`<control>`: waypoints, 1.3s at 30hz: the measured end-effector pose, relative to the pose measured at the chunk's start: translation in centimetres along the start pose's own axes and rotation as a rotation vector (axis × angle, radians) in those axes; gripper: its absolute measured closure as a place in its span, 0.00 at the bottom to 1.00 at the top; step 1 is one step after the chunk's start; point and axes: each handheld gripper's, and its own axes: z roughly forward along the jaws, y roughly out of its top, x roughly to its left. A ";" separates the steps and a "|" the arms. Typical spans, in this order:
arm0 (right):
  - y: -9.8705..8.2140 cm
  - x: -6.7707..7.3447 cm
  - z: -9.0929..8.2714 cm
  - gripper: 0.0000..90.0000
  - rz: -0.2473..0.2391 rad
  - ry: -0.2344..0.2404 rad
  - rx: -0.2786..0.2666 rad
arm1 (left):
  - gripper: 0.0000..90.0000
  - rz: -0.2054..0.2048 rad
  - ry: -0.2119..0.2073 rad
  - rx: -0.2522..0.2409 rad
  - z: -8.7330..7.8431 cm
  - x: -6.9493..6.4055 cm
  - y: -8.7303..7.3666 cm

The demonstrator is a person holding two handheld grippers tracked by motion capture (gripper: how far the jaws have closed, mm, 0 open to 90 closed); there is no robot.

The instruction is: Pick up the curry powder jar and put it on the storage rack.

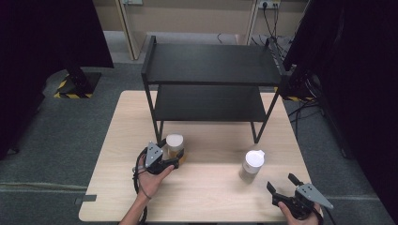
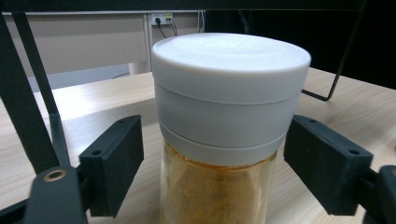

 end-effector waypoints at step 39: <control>0.0 -0.1 0.0 0.06 0.005 0.002 0.001 | 0.39 0.003 0.010 -0.030 -0.7 -0.5 0.8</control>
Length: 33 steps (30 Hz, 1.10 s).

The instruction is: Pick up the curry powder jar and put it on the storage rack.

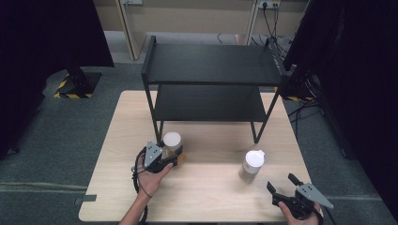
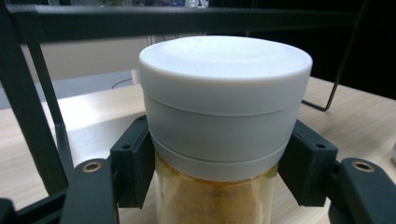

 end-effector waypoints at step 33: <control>0.1 0.4 0.0 0.05 -0.019 -0.008 0.006 | 0.39 0.045 0.055 -0.149 -3.2 -2.1 5.8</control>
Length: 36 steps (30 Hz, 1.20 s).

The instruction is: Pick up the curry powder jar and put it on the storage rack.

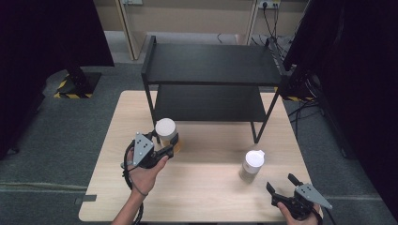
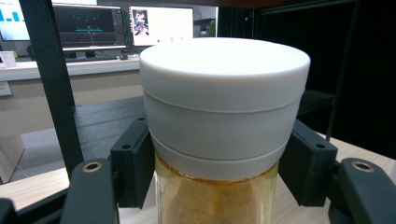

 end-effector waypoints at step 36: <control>0.0 0.0 0.0 0.05 0.000 0.006 0.003 | 0.39 0.027 0.046 -0.044 -0.1 -0.4 3.4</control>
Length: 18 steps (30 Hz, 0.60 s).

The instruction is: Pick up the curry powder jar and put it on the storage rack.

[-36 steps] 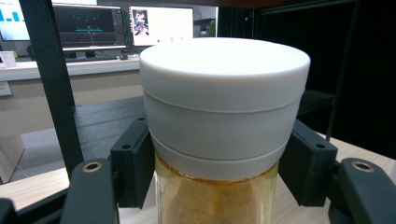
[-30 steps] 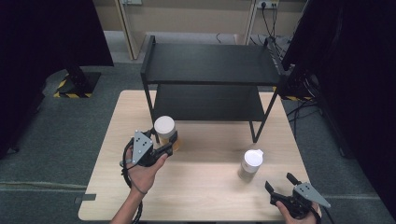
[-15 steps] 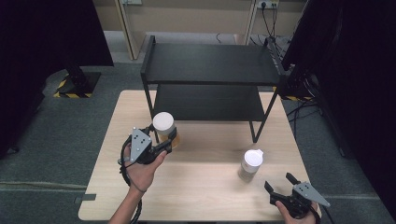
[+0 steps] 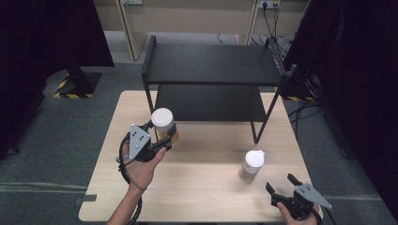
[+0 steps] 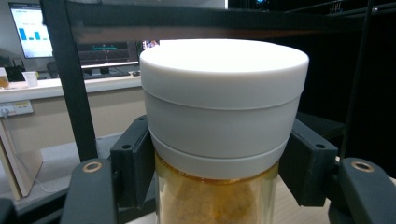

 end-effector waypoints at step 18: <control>0.0 -0.1 0.0 0.05 0.005 -0.001 -0.001 | 0.39 0.022 0.024 -0.044 0.4 0.6 2.9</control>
